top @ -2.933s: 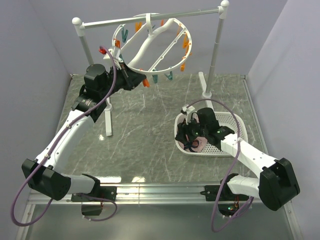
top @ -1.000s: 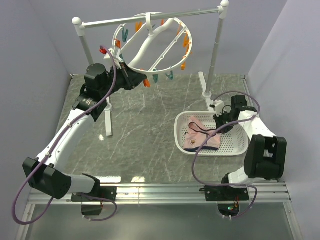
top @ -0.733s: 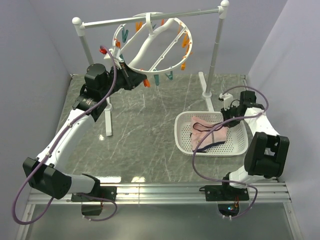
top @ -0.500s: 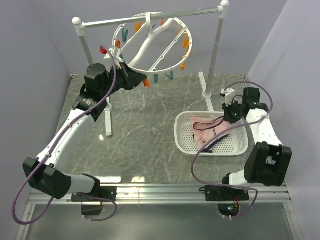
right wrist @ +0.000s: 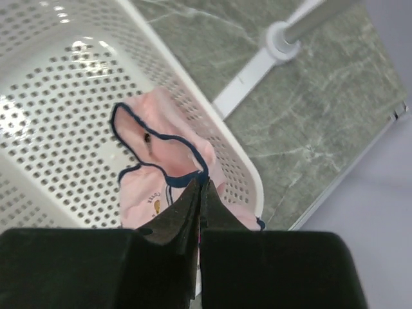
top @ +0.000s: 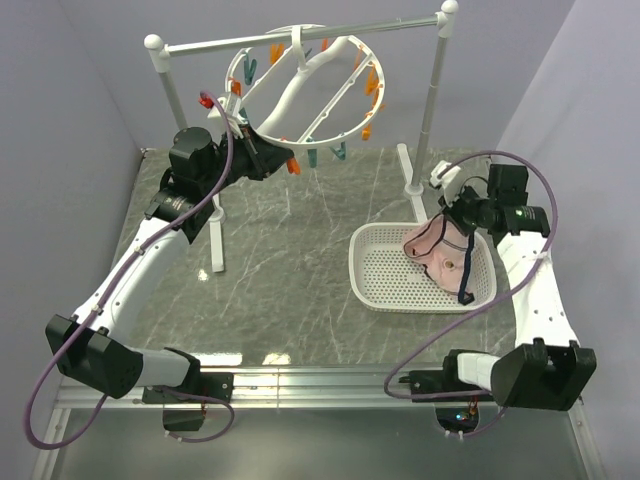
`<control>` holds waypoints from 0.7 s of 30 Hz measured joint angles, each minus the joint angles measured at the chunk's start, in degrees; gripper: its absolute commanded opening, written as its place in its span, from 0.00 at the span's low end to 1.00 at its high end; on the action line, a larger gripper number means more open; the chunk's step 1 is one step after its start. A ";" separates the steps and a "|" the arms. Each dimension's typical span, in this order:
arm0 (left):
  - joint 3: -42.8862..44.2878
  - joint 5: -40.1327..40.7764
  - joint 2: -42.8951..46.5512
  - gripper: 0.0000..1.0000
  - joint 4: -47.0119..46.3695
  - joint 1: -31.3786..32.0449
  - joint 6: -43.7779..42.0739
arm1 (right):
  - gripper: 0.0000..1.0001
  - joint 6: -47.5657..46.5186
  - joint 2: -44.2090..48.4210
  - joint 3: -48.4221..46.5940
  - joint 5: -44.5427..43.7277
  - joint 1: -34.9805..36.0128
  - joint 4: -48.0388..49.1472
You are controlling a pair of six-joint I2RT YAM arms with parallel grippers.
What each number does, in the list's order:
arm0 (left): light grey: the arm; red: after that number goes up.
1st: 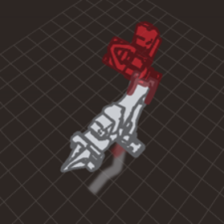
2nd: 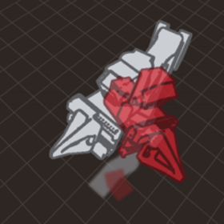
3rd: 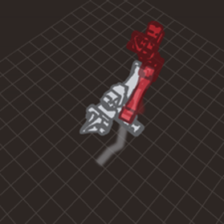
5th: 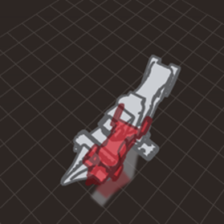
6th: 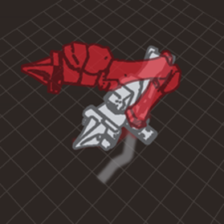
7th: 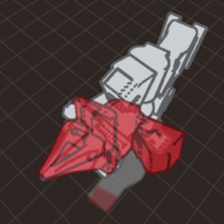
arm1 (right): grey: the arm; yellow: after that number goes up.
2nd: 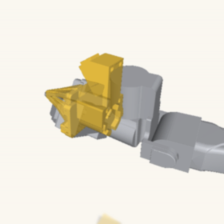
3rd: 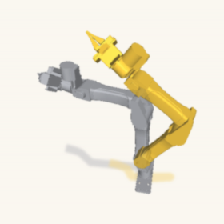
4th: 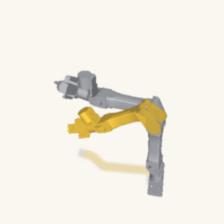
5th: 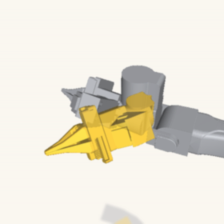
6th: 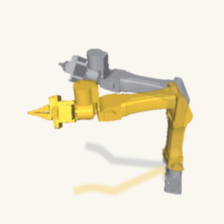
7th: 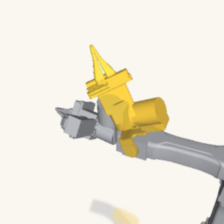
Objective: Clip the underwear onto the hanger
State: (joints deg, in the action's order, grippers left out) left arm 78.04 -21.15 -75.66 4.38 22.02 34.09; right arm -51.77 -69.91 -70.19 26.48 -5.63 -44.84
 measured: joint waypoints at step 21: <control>0.00 -0.02 -0.07 0.00 -0.02 0.00 0.04 | 0.61 -1.01 -2.16 9.77 1.05 31.78 6.45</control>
State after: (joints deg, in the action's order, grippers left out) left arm 78.04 -21.17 -75.72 4.36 22.02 34.13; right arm -52.77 -72.07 -60.42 27.53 26.15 -38.39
